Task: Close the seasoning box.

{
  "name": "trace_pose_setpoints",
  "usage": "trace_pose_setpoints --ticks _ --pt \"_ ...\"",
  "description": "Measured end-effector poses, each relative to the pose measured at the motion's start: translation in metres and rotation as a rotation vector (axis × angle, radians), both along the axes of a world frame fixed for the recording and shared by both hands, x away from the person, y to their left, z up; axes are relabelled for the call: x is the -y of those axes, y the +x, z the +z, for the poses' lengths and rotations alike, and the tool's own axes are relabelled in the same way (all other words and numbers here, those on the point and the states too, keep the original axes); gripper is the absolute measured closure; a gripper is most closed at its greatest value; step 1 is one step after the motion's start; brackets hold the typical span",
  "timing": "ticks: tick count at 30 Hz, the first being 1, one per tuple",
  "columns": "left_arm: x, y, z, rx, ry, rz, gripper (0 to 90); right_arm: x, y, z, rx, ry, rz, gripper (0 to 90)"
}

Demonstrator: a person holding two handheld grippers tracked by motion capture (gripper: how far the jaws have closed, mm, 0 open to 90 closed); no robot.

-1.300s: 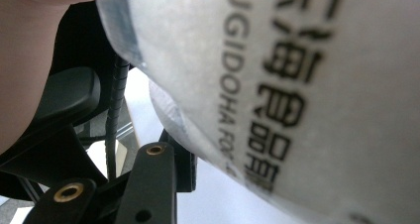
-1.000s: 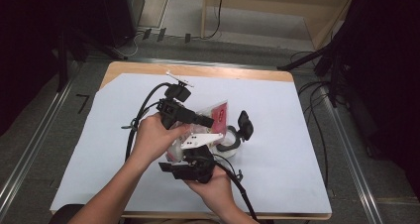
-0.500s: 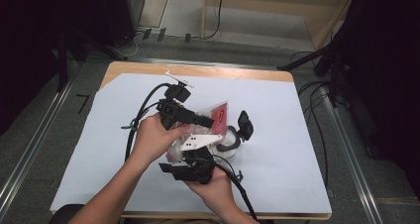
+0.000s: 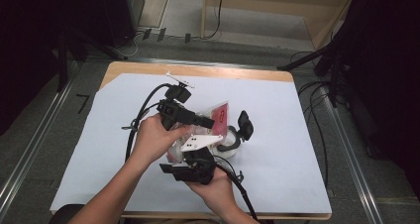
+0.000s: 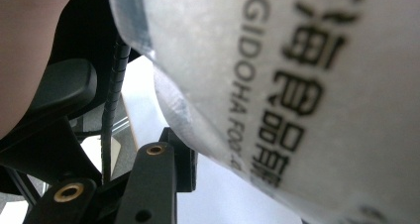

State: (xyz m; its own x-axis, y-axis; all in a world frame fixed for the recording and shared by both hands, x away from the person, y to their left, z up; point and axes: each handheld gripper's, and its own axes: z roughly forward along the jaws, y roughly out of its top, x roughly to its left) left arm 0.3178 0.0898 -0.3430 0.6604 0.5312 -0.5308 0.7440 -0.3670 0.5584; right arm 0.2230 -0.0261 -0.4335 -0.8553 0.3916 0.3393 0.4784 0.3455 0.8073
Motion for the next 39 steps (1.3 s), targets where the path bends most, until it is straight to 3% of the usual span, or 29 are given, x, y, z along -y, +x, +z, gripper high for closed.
trace_pose_setpoints --ticks 22,39 --pt "0.0028 0.0010 0.0022 -0.006 0.014 -0.005 68.6 0.0007 0.0011 0.0018 -0.044 0.022 -0.009 63.3" --pt "0.0047 0.0037 0.0038 -0.005 0.025 -0.013 69.8 -0.0002 0.0021 0.0021 -0.037 0.028 -0.023 62.8"
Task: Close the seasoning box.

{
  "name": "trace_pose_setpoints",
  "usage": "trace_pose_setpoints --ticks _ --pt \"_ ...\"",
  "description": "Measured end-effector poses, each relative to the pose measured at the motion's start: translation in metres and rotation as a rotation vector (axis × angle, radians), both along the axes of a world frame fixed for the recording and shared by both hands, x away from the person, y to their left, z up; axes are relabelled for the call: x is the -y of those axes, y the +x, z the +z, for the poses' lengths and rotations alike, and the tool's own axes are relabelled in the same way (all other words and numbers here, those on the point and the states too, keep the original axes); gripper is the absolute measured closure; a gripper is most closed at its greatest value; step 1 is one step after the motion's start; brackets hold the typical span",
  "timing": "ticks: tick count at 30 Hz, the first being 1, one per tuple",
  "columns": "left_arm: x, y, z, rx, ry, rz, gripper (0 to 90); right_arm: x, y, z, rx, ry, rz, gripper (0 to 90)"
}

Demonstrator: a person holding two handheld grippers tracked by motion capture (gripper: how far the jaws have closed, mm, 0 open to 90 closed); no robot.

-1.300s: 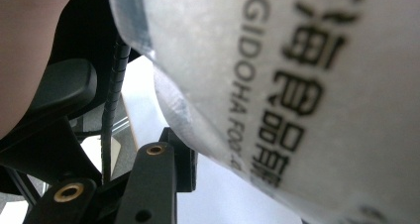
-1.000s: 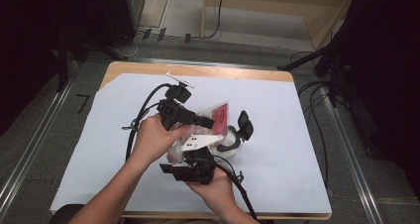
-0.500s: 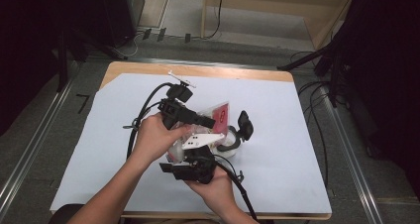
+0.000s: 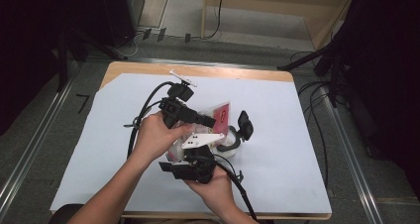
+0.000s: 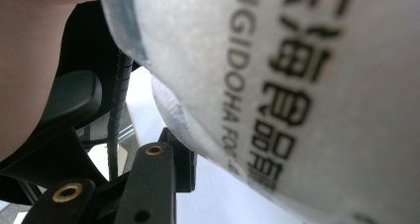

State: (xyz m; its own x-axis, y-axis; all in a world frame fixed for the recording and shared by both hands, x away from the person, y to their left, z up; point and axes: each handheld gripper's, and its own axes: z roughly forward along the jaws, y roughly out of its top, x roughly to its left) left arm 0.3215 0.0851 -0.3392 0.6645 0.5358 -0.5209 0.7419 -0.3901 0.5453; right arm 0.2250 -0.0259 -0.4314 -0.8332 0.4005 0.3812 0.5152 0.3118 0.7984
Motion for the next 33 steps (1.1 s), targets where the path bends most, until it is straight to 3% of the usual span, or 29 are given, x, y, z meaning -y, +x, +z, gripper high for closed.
trace_pose_setpoints --ticks 14,33 --pt "0.0062 0.0082 0.0043 -0.016 0.033 -0.031 70.5 -0.0001 0.0030 0.0028 -0.009 0.013 -0.029 63.3" --pt "0.0009 0.0031 0.0009 0.011 0.005 -0.030 70.5 -0.0033 -0.0001 0.0002 0.033 -0.028 -0.025 63.4"
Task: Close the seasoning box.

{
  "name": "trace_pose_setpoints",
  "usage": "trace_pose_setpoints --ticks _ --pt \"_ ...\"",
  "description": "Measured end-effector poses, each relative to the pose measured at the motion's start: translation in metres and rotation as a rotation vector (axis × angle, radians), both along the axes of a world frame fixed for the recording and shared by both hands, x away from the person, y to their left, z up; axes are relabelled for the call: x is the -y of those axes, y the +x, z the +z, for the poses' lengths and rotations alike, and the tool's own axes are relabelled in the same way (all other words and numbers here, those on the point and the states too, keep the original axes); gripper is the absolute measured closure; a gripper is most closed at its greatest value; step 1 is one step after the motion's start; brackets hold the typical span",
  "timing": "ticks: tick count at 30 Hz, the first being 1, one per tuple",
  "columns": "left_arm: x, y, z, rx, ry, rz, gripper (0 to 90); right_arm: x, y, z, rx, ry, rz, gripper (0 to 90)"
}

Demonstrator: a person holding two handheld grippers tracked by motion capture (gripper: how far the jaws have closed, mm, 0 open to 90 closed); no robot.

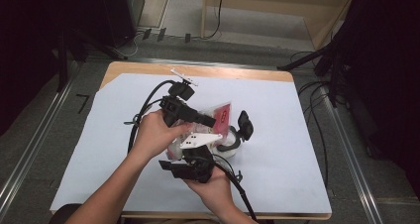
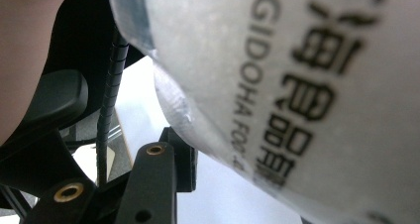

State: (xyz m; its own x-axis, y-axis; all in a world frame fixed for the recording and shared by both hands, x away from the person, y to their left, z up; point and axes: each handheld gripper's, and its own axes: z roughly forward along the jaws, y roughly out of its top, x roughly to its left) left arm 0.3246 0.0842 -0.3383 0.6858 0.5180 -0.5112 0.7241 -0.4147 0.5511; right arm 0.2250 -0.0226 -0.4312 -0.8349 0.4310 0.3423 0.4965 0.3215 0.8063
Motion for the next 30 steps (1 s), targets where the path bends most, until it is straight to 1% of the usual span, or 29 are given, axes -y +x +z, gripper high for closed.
trace_pose_setpoints --ticks 6,12,17,19,25,27,30 --pt "0.0012 -0.0031 0.0005 0.019 0.001 0.002 70.5 0.0014 -0.0007 -0.0002 0.009 -0.010 0.000 63.5" --pt "0.0014 -0.0032 0.0006 0.018 0.003 0.007 70.7 0.0015 -0.0008 0.0001 0.004 -0.008 0.001 63.4" --pt "0.0020 -0.0015 0.0008 -0.003 0.002 0.008 70.1 0.0017 -0.0001 0.0007 -0.004 0.001 0.002 63.4" --pt "0.0021 -0.0016 0.0008 -0.004 0.002 0.007 70.0 0.0018 -0.0004 0.0008 -0.005 0.002 0.002 63.4" --pt "0.0028 -0.0019 0.0013 -0.005 0.008 0.008 70.0 0.0022 -0.0006 0.0008 -0.004 0.004 0.002 63.4" --pt "0.0031 -0.0027 0.0016 0.001 0.011 0.004 70.0 0.0023 -0.0008 0.0008 -0.003 0.004 0.004 63.4" --pt "0.0033 -0.0026 0.0012 -0.001 0.007 0.004 69.8 0.0025 -0.0011 0.0007 -0.001 0.003 0.003 63.4"
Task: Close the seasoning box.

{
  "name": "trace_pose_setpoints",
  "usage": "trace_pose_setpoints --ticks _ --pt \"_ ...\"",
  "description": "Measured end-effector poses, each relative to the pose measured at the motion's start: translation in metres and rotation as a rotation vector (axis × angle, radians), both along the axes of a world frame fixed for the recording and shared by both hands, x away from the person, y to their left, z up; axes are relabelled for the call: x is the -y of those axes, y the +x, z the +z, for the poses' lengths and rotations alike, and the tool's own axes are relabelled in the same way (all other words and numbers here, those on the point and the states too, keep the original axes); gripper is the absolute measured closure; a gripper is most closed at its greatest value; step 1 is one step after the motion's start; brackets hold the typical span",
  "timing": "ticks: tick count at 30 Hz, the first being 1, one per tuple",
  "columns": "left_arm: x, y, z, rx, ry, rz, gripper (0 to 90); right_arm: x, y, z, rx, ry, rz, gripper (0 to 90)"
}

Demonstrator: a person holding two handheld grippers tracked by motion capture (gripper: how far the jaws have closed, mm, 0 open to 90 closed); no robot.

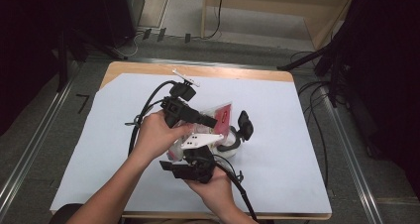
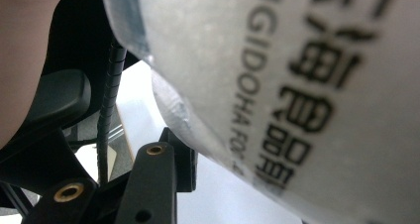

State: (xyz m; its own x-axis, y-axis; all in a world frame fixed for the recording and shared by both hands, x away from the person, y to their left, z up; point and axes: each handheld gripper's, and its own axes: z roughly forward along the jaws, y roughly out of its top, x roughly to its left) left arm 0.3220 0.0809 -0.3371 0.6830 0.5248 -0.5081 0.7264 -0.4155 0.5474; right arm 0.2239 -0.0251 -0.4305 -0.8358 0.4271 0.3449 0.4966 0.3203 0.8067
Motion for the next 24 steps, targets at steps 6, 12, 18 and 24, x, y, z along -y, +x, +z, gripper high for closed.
trace_pose_setpoints --ticks 6,12,18,24 --pt "0.0001 0.0000 -0.0001 -0.003 -0.002 -0.002 69.6 -0.0001 -0.0002 -0.0004 0.004 0.001 -0.001 63.4" --pt "0.0005 -0.0005 0.0001 0.000 -0.002 -0.001 69.7 0.0001 -0.0003 -0.0001 0.000 0.000 -0.001 63.4" --pt "0.0006 -0.0010 0.0005 0.000 0.002 0.000 69.7 0.0002 -0.0003 0.0002 -0.002 0.001 0.001 63.6" --pt "-0.0001 -0.0007 -0.0003 0.002 0.001 0.004 71.3 0.0001 -0.0003 0.0001 -0.001 -0.002 0.002 63.5"
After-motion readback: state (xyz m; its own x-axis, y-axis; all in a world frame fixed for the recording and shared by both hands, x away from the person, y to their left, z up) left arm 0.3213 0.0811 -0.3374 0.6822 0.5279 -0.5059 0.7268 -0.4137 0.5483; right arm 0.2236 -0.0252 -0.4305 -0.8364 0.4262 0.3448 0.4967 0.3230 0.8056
